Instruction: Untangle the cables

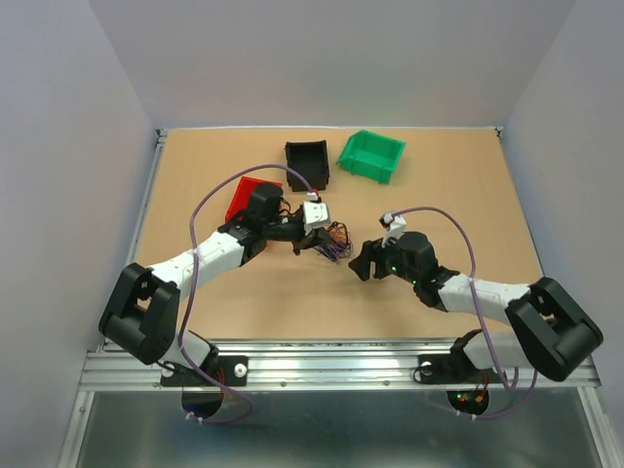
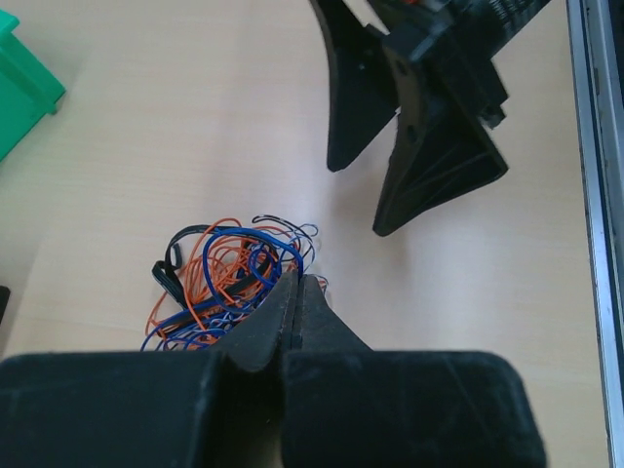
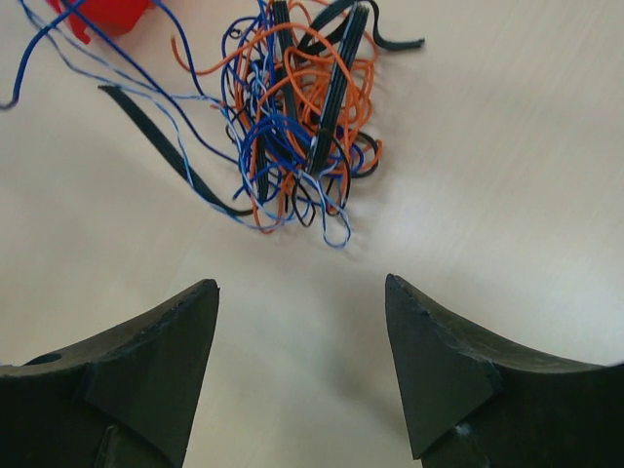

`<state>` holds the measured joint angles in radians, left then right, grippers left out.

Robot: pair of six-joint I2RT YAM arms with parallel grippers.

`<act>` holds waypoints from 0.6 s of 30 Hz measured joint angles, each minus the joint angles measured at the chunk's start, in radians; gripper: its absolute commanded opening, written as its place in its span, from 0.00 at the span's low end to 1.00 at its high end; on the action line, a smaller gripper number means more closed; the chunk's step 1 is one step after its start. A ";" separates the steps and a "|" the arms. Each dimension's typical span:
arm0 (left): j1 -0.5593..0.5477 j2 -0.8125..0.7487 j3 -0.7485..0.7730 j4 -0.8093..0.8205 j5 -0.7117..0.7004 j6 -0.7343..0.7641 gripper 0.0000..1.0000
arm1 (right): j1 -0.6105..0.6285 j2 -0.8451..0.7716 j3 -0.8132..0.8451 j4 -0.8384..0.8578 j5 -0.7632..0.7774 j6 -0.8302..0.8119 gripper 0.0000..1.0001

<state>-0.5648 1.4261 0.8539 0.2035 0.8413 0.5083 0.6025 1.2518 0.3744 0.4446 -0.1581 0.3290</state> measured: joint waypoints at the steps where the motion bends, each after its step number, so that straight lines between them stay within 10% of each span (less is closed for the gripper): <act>1: -0.001 0.000 0.000 -0.006 0.003 0.007 0.00 | 0.000 0.038 0.013 0.026 -0.003 0.000 0.76; 11: -0.004 0.000 0.000 -0.041 0.021 0.049 0.00 | 0.000 0.282 0.125 0.237 0.024 -0.001 0.72; 18: -0.004 -0.003 0.000 -0.047 0.018 0.069 0.19 | 0.000 0.412 0.208 0.298 0.022 0.001 0.25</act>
<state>-0.5690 1.4235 0.8539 0.1562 0.8593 0.5774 0.6025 1.6634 0.5827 0.7422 -0.1360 0.3298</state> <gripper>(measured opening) 0.040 0.390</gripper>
